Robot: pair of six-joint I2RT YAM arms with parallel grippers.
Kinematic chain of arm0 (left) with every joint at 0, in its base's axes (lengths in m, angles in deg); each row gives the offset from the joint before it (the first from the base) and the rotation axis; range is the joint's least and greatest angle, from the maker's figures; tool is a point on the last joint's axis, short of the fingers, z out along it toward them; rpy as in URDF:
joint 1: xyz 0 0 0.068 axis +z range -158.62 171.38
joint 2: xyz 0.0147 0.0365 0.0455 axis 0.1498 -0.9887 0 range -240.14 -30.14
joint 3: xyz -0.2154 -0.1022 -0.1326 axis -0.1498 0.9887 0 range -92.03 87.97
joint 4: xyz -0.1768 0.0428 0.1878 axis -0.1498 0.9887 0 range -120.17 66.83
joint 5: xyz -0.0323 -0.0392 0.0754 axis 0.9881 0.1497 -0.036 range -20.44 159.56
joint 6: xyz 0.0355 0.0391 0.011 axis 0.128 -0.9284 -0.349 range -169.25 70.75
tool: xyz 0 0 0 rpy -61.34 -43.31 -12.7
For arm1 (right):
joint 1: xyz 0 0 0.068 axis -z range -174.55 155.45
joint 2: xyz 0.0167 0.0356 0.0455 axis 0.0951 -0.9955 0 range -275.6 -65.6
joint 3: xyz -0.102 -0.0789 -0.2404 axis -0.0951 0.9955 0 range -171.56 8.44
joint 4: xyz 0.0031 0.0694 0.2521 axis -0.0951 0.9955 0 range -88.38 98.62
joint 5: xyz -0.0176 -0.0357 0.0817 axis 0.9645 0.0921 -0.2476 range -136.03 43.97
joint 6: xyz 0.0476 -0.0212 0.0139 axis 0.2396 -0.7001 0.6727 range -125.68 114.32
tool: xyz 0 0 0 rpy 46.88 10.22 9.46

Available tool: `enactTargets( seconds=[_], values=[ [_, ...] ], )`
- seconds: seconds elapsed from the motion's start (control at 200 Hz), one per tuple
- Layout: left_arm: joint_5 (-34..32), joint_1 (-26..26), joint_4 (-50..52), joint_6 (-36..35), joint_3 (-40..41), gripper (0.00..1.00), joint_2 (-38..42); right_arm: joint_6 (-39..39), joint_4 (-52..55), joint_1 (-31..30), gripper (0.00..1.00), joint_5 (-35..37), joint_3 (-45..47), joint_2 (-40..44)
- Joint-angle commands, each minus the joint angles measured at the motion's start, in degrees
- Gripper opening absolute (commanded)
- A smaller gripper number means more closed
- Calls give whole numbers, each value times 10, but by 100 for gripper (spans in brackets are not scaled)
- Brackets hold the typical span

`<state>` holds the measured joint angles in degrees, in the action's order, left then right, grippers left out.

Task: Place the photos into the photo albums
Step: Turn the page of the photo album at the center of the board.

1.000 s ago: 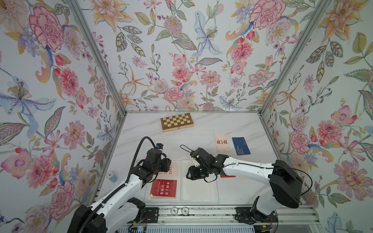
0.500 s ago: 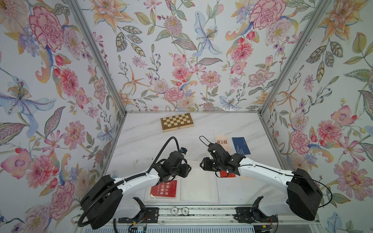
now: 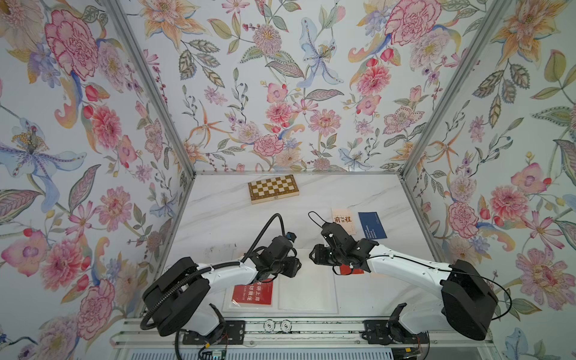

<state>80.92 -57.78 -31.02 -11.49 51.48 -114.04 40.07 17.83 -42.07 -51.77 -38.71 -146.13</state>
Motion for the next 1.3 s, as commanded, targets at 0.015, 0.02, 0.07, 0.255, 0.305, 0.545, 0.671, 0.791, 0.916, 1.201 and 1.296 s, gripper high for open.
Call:
enactTargets(
  seconds=[0.015, 0.02, 0.07, 0.255, 0.305, 0.545, 0.671, 0.791, 0.916, 1.201, 1.296],
  values=[
    [-34, 9, 57, -2, -4, 47, -2, 3, -8, 3, 41, -2, 6, -12],
    [-34, 10, 58, -3, -3, 46, -2, 3, -7, 3, 41, -3, 5, -12],
    [-36, 16, 63, -4, 2, 46, 3, 2, -8, 2, 41, -3, 5, -15],
    [-38, 31, 73, -7, 18, 46, 19, -1, -9, 3, 41, -8, 1, -31],
    [-36, 32, 72, -7, 20, 46, 20, -2, -11, 4, 41, -10, 1, -38],
    [-34, 38, 76, -8, 27, 46, 18, -7, -20, 10, 42, -14, 4, -63],
    [-34, 43, 80, -8, 33, 47, 16, -10, -21, 13, 43, -12, 5, -68],
    [-33, 46, 83, -7, 38, 46, 15, -13, -22, 16, 43, -14, 5, -76],
    [-34, 48, 83, -5, 42, 46, 15, -15, -31, 18, 43, -15, 6, -86],
    [-33, 51, 79, -1, 53, 46, 18, -18, -46, 21, 44, -18, 10, -109],
    [-31, 52, 78, 1, 56, 46, 19, -17, -53, 20, 44, -23, 15, -113]
  ],
)
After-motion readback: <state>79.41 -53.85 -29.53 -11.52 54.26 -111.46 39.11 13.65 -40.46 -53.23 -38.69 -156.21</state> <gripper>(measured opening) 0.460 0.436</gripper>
